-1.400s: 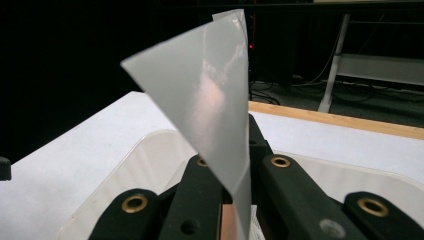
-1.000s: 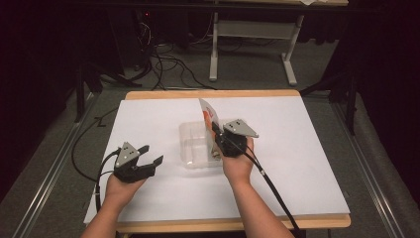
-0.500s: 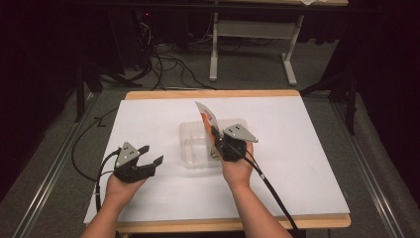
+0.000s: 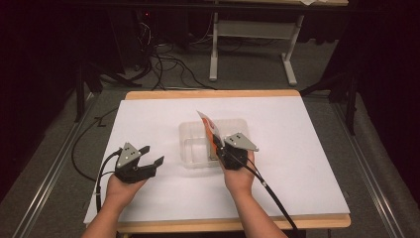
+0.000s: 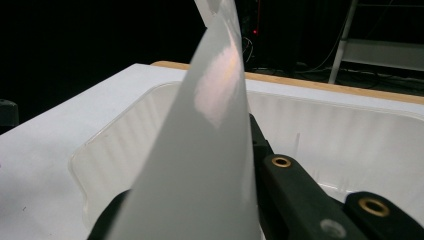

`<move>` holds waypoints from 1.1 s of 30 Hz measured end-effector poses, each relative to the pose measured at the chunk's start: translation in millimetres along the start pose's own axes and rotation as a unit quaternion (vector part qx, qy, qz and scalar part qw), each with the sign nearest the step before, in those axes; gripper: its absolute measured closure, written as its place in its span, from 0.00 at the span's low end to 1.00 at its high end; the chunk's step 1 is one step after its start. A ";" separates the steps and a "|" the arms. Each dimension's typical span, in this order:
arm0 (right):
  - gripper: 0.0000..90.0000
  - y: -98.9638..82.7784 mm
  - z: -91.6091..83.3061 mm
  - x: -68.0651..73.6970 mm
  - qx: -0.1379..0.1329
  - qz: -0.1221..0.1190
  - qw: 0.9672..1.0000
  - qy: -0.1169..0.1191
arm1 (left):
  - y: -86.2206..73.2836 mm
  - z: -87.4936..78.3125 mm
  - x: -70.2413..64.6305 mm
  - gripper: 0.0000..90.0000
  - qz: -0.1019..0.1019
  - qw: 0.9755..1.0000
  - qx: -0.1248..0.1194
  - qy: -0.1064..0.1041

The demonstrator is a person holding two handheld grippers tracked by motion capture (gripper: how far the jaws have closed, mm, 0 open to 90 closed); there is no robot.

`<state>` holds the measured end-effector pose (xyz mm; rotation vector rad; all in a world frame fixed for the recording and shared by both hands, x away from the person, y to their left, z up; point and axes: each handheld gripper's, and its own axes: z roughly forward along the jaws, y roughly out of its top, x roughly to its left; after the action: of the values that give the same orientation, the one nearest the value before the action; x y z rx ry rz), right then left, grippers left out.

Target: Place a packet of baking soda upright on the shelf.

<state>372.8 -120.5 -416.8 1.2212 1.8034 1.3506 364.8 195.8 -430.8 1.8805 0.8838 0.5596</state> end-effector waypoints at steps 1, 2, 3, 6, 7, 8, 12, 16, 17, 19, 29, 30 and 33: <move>1.00 0.1 0.1 0.4 0.000 0.002 1.000 0.001 | 0.1 -0.3 0.5 0.38 -0.001 1.000 0.000 0.000; 1.00 0.3 0.3 0.8 0.001 0.003 1.000 0.002 | 0.0 -0.6 0.8 0.38 -0.002 1.000 0.000 0.000; 0.99 0.9 0.2 1.4 0.002 0.002 1.000 0.002 | -0.1 -1.0 0.9 0.38 -0.004 1.000 -0.002 0.000; 0.98 1.9 0.4 1.9 0.004 0.003 1.000 0.003 | -0.2 -1.2 1.1 0.38 -0.005 1.000 -0.003 0.000; 0.98 2.5 0.6 1.5 0.005 0.001 1.000 0.003 | -0.2 -1.3 1.0 0.38 -0.004 1.000 -0.002 0.000; 0.98 3.0 0.7 1.5 0.006 0.001 1.000 0.003 | -0.2 -1.4 0.7 0.38 -0.003 1.000 -0.002 0.000; 0.91 5.2 1.4 2.0 0.012 -0.003 1.000 0.007 | -0.3 -1.0 1.1 0.38 -0.004 1.000 -0.002 -0.002; 0.75 7.5 0.9 1.8 0.011 -0.003 1.000 0.018 | -0.2 -1.1 1.5 0.38 -0.005 1.000 -0.004 -0.002; 0.71 8.2 0.6 1.7 0.012 -0.004 1.000 0.020 | -0.2 -1.3 1.7 0.38 -0.005 1.000 -0.003 -0.003; 0.62 9.8 -0.1 1.5 0.014 -0.009 1.000 0.023 | -0.3 -0.9 1.7 0.38 -0.006 1.000 -0.002 -0.004; 0.36 16.4 -6.8 0.1 0.011 -0.024 0.999 0.021 | -0.7 0.4 0.6 0.38 -0.004 1.000 0.003 -0.007; 0.35 16.4 -7.3 -0.1 0.011 -0.024 0.999 0.022 | -0.7 0.6 0.2 0.38 -0.003 1.000 0.002 -0.007; 0.33 15.1 -10.9 -0.2 0.013 -0.022 0.999 0.027 | -0.6 0.8 0.5 0.38 -0.002 1.000 0.002 -0.006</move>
<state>368.6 -124.1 -399.0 1.1629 1.8795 1.3516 365.5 195.9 -431.7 1.8830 0.8804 0.5439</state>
